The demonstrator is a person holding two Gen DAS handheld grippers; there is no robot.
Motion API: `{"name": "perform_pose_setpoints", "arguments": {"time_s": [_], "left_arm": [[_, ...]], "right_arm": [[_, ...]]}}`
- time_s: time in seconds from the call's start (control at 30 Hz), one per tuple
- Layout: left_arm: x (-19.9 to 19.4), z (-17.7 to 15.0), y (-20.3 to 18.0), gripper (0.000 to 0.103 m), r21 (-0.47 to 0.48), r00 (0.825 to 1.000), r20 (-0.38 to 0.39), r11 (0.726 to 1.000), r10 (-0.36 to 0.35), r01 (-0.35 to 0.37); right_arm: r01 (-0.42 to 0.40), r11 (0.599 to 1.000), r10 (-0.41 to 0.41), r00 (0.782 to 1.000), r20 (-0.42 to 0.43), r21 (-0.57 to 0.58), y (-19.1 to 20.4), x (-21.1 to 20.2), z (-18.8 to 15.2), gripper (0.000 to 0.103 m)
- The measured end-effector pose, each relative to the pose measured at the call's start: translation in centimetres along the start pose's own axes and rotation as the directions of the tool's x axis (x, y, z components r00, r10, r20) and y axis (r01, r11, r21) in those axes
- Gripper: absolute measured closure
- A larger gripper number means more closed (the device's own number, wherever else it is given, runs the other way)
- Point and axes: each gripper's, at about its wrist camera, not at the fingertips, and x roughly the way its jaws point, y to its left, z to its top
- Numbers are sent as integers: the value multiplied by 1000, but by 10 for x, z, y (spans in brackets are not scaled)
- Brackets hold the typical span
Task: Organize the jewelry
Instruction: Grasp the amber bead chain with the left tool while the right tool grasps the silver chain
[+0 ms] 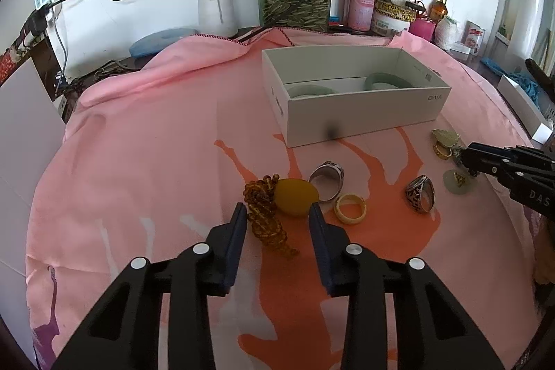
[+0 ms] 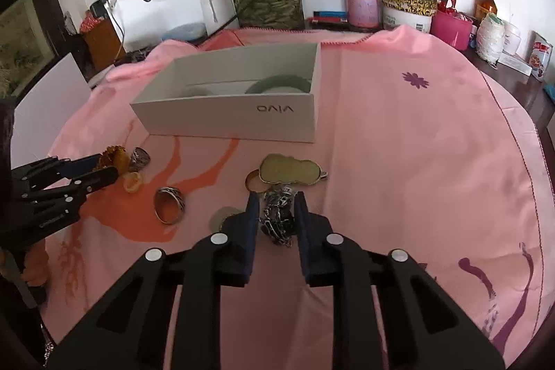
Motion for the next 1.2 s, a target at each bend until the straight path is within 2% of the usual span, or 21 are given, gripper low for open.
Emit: {"name": "perform_pose_setpoints", "arguments": {"time_s": [0.1, 0.17, 0.33, 0.4, 0.47, 0.57, 0.9, 1.03, 1.2], "left_arm": [[1, 1, 2, 65, -11, 1000, -4, 1000, -4, 4], [3, 1, 3, 58, -17, 1000, -13, 1000, -3, 3], [5, 0, 4, 58, -21, 1000, -26, 1000, -10, 9], [5, 0, 5, 61, -25, 1000, -24, 1000, -12, 12], [4, 0, 6, 75, -31, 1000, -20, 999, -16, 15], [2, 1, 9, 82, -52, 1000, -9, 998, -28, 27], [-15, 5, 7, 85, -47, 997, 75, 998, -34, 38], [-16, 5, 7, 85, -47, 997, 73, 998, -37, 41], [-8, 3, 7, 85, -55, 998, 34, 997, -44, 46]], "right_arm": [[-5, 1000, 5, 1000, 7, 0, 1, -1, 0, 83], [-5, 1000, 5, 1000, 1, -1, 1, -1, 0, 83], [-3, 1000, 3, 999, -36, -2, 1, 5, -1, 82], [-10, 1000, 10, 999, -35, 4, 0, 6, -1, 82], [-14, 1000, 14, 999, -32, 6, -1, 5, -1, 83], [-18, 1000, 18, 1000, -14, 6, 0, 2, -2, 83], [-22, 1000, 23, 998, 61, -12, 4, -12, 0, 83], [-26, 1000, 27, 997, 68, -11, 4, -14, 0, 83], [-26, 1000, 26, 997, 66, -10, 4, -13, -1, 83]]}}
